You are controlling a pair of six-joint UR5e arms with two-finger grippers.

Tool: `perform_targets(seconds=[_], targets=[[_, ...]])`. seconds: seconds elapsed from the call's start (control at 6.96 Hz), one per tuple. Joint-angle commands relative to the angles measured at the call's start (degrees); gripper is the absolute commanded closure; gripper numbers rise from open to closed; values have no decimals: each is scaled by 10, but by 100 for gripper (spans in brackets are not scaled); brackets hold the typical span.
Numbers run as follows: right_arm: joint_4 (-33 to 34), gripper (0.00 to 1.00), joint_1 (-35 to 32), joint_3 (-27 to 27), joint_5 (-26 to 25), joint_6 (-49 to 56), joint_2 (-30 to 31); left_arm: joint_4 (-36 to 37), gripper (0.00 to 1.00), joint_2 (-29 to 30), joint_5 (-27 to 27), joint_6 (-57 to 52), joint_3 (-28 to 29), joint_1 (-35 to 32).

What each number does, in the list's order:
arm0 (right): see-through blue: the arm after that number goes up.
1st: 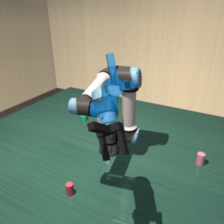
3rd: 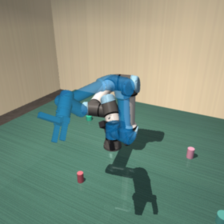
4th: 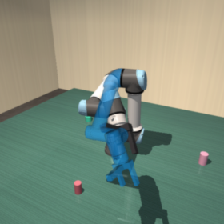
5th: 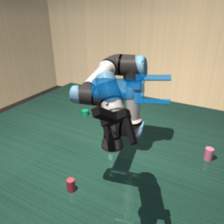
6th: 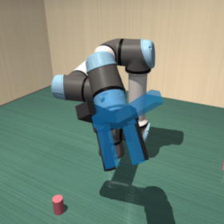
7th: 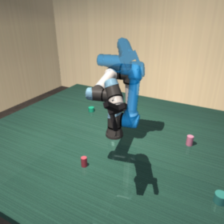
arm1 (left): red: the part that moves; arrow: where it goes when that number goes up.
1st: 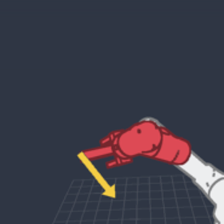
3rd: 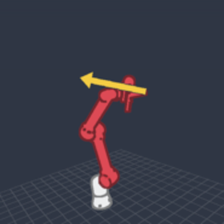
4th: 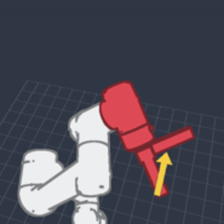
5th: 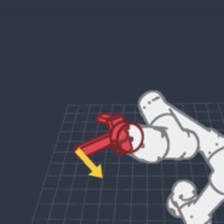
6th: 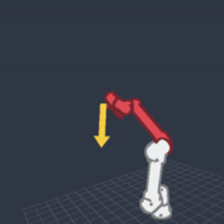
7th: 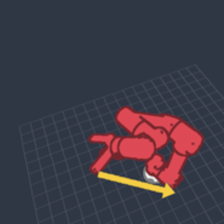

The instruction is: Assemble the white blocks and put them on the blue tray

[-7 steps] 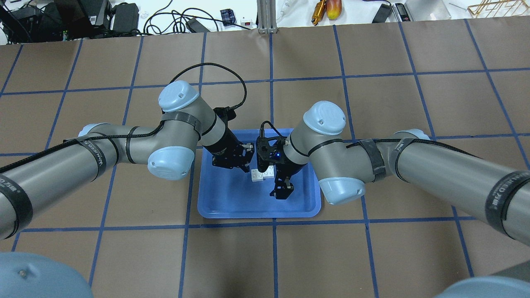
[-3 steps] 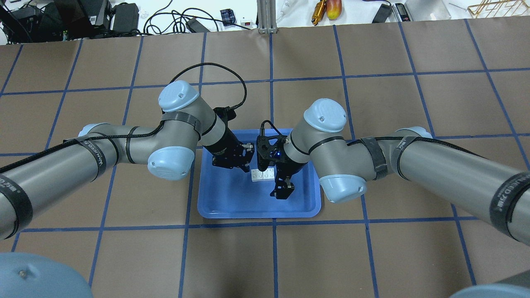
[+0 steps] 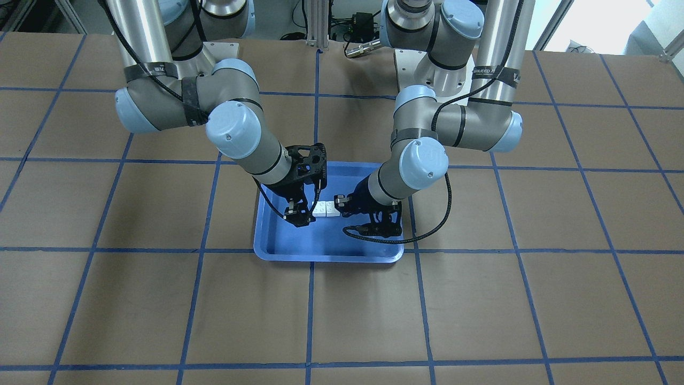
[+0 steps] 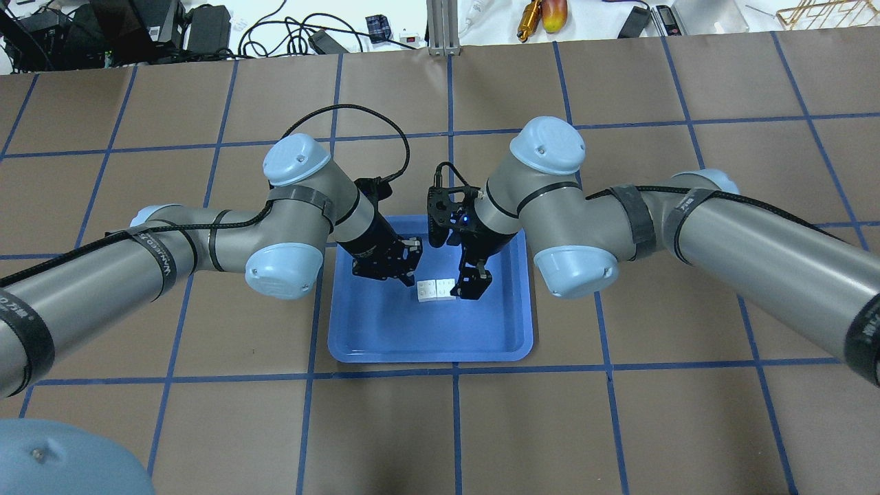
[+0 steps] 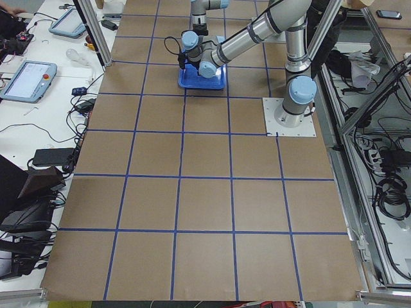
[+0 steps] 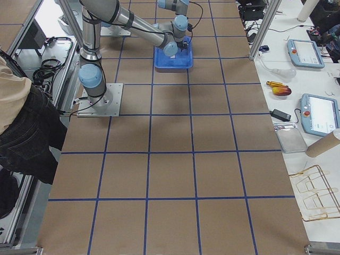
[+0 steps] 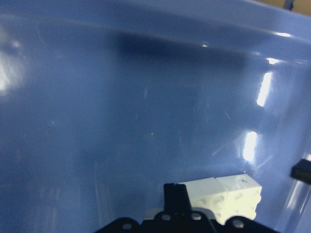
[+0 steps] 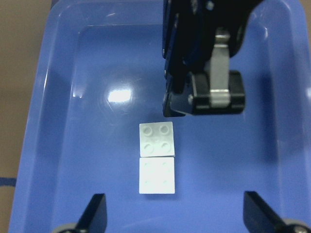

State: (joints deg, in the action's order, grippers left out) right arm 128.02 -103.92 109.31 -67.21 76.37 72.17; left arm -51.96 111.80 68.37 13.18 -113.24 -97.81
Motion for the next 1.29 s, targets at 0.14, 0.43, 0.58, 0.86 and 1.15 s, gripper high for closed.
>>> perform_targets(seconds=[0.14,0.43,0.58,0.86,1.15], targets=[[-126,0,77,-52,-65,3,81,-2,100,-13,4,35,-9,-2],[-279,0,137,-104,-79,3,152,-2,100,-6,2,38,-15,-3],[-357,0,158,-137,-119,0,173,-2,100,-4,2,39,-18,-4],[-431,0,172,-196,-167,-60,192,-2,100,-4,2,40,-19,-12],[-436,0,174,-218,-166,-195,192,-2,100,-4,1,46,-18,-14]])
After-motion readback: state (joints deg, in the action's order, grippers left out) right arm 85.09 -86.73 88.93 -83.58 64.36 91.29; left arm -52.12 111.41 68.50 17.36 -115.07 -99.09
